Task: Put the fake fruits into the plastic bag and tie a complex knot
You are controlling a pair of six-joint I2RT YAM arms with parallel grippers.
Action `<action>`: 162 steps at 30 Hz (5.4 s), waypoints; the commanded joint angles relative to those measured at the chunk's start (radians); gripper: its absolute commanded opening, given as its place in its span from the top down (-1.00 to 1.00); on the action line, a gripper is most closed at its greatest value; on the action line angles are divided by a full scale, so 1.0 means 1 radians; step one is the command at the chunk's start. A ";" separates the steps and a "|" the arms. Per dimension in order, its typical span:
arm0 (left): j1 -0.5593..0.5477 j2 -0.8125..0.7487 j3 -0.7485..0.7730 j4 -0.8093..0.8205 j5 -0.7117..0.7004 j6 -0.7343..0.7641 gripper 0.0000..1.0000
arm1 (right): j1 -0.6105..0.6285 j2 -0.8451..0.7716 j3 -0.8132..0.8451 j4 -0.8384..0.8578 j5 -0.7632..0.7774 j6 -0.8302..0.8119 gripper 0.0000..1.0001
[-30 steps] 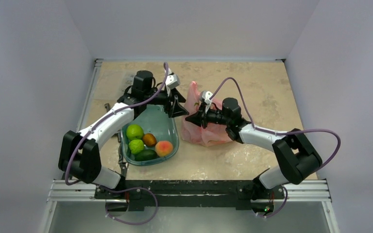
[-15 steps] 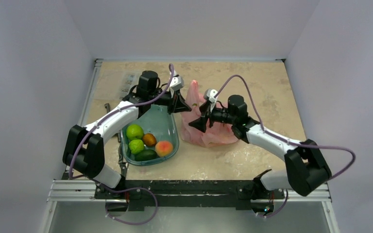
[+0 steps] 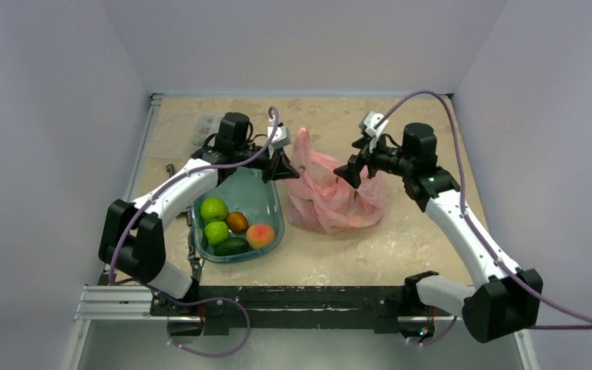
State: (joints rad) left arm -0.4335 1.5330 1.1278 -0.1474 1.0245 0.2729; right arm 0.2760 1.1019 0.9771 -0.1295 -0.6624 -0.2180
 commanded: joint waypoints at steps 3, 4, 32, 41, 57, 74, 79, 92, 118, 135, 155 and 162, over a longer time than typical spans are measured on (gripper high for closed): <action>-0.020 -0.036 0.071 -0.053 0.009 0.106 1.00 | 0.000 0.160 0.082 -0.258 -0.010 -0.291 -0.98; -0.024 -0.036 0.073 -0.057 0.007 0.113 1.00 | 0.000 0.173 0.098 -0.288 -0.021 -0.333 -0.98; -0.051 -0.020 0.119 -0.191 -0.003 0.312 1.00 | -0.051 0.656 0.650 -0.957 -0.307 -0.787 -0.98; -0.064 -0.007 0.147 -0.254 -0.014 0.405 1.00 | -0.051 0.743 0.661 -1.132 -0.368 -0.866 -0.94; -0.118 0.105 0.364 -0.599 -0.062 0.786 1.00 | -0.078 0.698 0.605 -1.049 -0.433 -0.766 0.27; -0.146 0.247 0.670 -0.946 -0.158 1.119 1.00 | -0.036 0.160 -0.008 -0.012 -0.019 0.274 1.00; -0.219 0.327 0.722 -1.038 -0.238 1.191 1.00 | -0.035 0.142 -0.016 -0.051 -0.140 0.118 1.00; -0.252 0.386 0.716 -0.887 -0.322 0.961 1.00 | -0.042 0.141 0.046 -0.361 -0.299 -0.194 -0.35; -0.275 0.208 0.394 -0.387 -0.393 0.750 1.00 | -0.055 0.129 -0.029 0.043 -0.247 0.301 0.30; -0.229 0.028 0.294 -0.281 -0.226 0.338 0.14 | -0.058 0.083 -0.052 -0.019 -0.262 0.160 1.00; -0.281 0.102 0.234 0.013 -0.475 0.089 1.00 | -0.059 0.154 0.042 -0.238 -0.420 0.009 -0.03; -0.326 0.060 0.133 0.121 -0.542 0.120 1.00 | -0.060 0.164 0.027 -0.115 -0.379 0.177 -0.43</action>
State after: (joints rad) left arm -0.7311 1.6402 1.3155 -0.1349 0.5350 0.3775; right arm 0.2203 1.2785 0.9825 -0.3199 -1.0348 -0.1284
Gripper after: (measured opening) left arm 0.005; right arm 0.705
